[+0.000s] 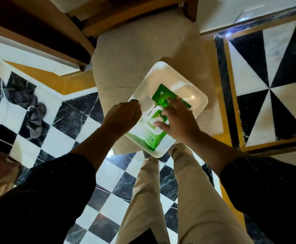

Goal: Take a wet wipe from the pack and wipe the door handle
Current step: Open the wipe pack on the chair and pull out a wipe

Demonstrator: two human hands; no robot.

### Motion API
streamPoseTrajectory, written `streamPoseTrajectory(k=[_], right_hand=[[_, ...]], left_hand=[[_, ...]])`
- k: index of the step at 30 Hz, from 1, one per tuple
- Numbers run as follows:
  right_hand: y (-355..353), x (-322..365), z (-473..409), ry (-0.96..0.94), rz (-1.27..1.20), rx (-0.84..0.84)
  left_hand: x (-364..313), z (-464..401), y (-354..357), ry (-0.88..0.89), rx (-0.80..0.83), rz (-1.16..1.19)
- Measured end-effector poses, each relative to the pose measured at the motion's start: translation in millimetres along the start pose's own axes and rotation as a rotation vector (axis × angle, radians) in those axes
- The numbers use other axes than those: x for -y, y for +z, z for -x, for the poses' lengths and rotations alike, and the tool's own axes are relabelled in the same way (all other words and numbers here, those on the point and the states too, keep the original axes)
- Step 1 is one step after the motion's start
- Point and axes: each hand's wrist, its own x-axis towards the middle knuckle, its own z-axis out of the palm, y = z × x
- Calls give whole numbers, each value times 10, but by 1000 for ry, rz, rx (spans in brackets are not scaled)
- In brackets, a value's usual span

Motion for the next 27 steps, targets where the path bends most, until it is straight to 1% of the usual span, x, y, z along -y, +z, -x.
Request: streamPoseTrajectory(k=[1, 3, 5, 8, 13, 17, 19, 20, 21, 23, 27], right_hand=[[32, 73, -9, 9, 41, 44], [114, 124, -15, 18, 110, 78], [148, 107, -15, 43, 61, 52], [70, 65, -43, 122, -249, -100], [-143, -46, -194, 406, -647, -289], [-283, -122, -270, 704, -1183, -397], [-383, -149, -289, 778, -1419, -495], [-431, -158, -296, 800, -1479, -545], [-472, -164, -300, 817, -1503, -591], [-572, -182, -292, 828, -1454, -667], [-826, -142, -329, 725, -1409, -704]], left_hand=[[-9, 6, 7, -2, -8, 3], [-53, 33, 28, -16, -33, 23], [-100, 76, 48, -29, -39, 36], [-132, 133, 61, -53, -40, 34], [-174, 166, 76, -72, -67, 21], [-223, 174, 64, -59, -83, 9], [-264, 163, 63, -55, -80, 2], [-286, 156, 62, -58, -74, -8], [-307, 153, 63, -63, -71, -22], [-345, 140, 72, -74, -67, -70], [-384, 77, 61, -83, -44, -167]])
